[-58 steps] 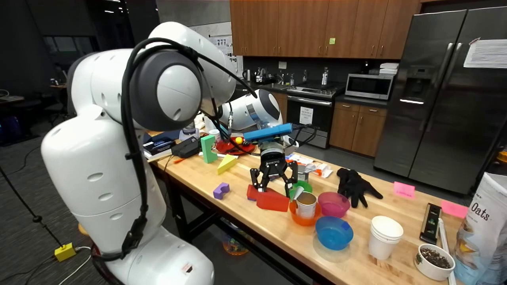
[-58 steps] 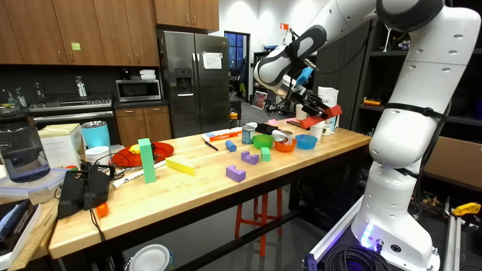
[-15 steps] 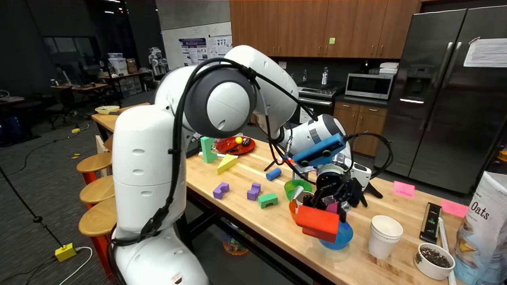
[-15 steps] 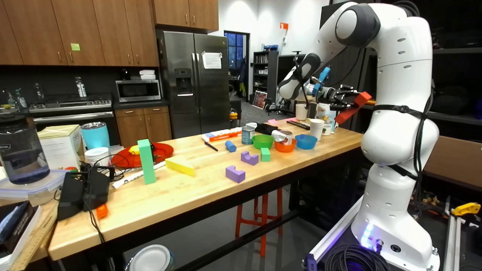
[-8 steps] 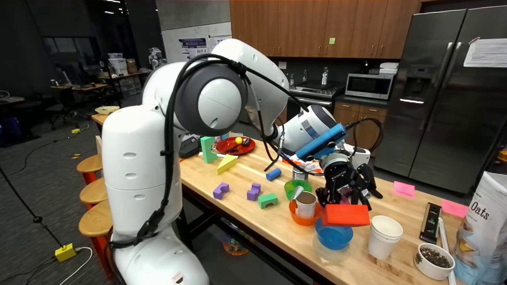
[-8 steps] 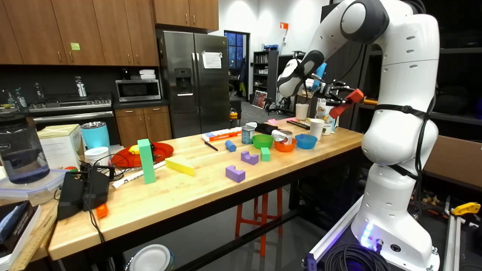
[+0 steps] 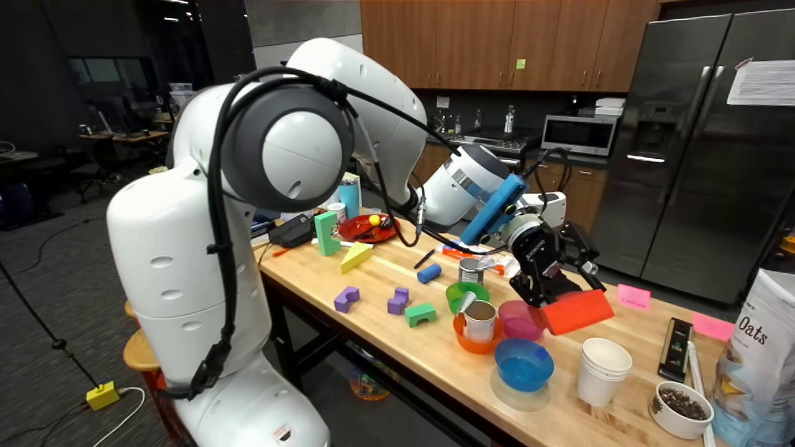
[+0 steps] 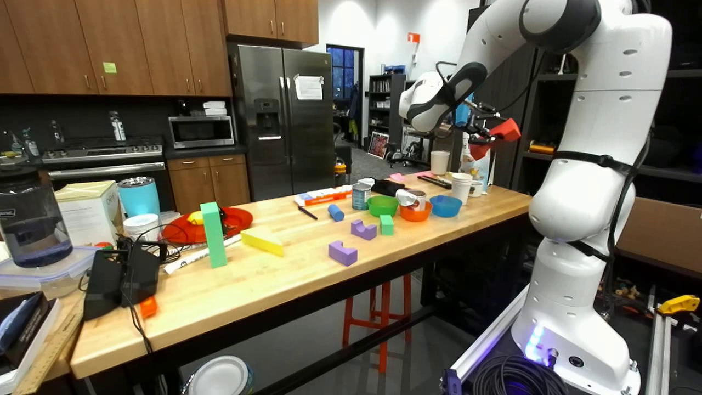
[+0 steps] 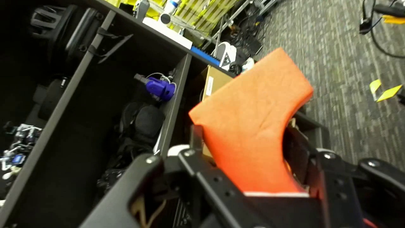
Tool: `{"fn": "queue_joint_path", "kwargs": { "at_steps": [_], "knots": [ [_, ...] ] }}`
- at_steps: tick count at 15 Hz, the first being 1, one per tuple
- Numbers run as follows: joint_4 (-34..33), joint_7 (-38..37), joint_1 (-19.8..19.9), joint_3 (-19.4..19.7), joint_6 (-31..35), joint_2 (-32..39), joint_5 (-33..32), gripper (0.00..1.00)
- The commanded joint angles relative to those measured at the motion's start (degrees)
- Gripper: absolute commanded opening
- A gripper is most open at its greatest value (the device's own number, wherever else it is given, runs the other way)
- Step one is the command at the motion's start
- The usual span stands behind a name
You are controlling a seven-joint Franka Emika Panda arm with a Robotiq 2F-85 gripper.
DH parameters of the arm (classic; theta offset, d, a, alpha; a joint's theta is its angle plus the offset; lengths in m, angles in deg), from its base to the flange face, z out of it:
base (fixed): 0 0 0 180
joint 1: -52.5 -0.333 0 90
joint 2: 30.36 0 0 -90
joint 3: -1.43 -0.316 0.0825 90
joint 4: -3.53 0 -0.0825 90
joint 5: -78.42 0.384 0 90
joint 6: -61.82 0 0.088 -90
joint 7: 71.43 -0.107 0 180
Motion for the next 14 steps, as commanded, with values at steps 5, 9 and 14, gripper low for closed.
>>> {"fn": "queue_joint_path", "kwargs": {
  "at_steps": [5,9,14],
  "knots": [
    [9.1,-14.1,-2.0,-0.8,8.6,-9.5,-10.7,0.39],
    [11.7,-23.4,-2.3,-0.3,17.3,-11.3,-11.4,0.39],
    [14.5,-35.2,-1.9,0.7,31.1,-11.5,-9.6,0.39]
  ]
}}
